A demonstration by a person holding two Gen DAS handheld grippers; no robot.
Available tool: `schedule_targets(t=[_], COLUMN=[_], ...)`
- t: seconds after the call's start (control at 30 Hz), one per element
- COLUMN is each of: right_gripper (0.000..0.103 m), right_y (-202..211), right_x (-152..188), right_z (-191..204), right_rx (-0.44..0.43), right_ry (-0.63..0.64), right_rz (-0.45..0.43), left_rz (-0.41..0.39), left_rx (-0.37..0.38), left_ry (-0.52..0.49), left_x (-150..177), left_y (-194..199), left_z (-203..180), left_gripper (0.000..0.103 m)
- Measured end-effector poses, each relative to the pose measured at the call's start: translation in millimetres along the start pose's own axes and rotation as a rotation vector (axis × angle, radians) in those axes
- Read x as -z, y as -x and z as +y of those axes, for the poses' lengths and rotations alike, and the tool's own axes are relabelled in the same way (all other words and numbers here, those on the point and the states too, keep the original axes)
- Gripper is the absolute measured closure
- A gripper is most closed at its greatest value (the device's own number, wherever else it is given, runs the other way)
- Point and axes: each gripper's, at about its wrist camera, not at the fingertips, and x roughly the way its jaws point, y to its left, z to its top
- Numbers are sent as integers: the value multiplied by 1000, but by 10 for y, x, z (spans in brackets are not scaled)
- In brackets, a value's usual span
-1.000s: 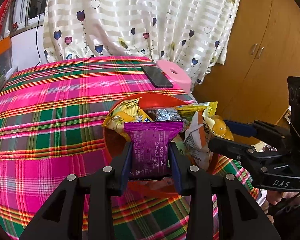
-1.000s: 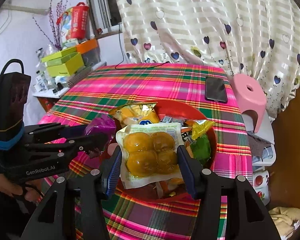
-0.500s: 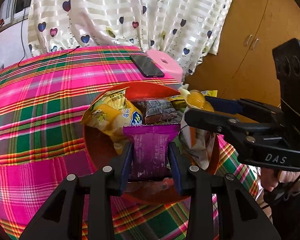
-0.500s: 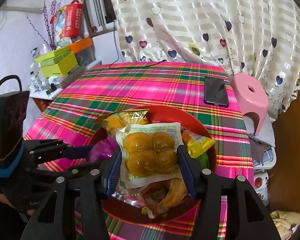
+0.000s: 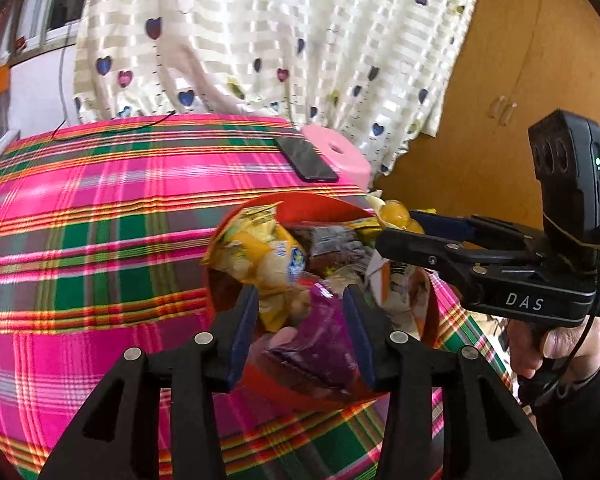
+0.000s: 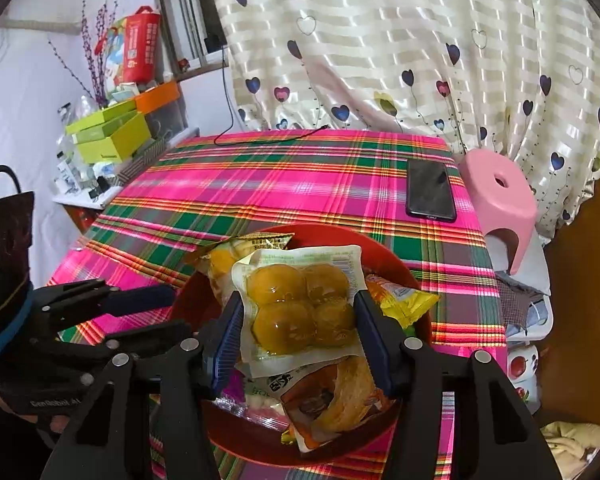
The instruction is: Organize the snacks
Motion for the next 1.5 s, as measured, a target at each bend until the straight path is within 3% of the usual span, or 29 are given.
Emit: schedule_targets(t=[0.3,0.8,1.0,1.2,1.5], right_gripper=[47,46,46,53,53], right_y=[-141,367,566,700,659], right_x=[39,252,420,526,601], right_z=[135,27,-90,-241,-257], right_rx=[-24,-66,-36,22,37], right_ry=[41,-41,-102,-160,-215], right_rz=[35,-59,-80,-107,-71], left_rz=[7,-7,-16,-12,-7], left_rx=[-21,-57,-56,-54,-91], left_ry=[37,68,59,54,51], left_x=[67,218,263,305,326], left_y=[95,285,367,385,403], left_z=[117,156,91,27,-70], left_gripper=[58,58,58,58,58])
